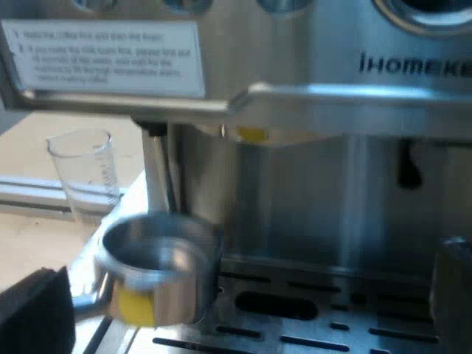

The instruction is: Put the handle in the coffee machine

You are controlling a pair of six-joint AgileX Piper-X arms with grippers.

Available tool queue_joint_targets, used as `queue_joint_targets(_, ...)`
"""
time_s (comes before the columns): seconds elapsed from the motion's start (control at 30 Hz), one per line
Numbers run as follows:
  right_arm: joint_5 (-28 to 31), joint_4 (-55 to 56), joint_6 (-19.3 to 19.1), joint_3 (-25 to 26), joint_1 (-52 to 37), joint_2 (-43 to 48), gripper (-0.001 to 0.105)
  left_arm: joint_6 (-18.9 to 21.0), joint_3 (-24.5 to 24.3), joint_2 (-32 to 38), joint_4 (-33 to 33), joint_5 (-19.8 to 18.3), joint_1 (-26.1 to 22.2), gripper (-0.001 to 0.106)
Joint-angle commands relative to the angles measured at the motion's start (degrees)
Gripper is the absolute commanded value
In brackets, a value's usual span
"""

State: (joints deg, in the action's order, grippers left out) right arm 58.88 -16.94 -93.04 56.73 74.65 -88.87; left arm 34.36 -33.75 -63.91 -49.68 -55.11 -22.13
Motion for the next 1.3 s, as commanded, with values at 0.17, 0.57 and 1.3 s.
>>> queue_joint_targets(0.17,2.6,-6.5,-3.5,0.6,0.9,-3.2,0.103,-3.3,-4.7,-4.9,0.1,-4.1,-0.1,0.0)
queue_joint_targets(0.57,5.3,-10.4,-5.7,5.8,0.9,-9.7,0.103,-6.2,-6.2,-8.4,0.1,-4.1,3.9,0.0)
queue_joint_targets(1.3,5.5,-9.4,-3.9,5.8,0.3,-9.7,0.103,-3.4,-11.5,-13.2,2.9,-9.9,7.0,0.0)
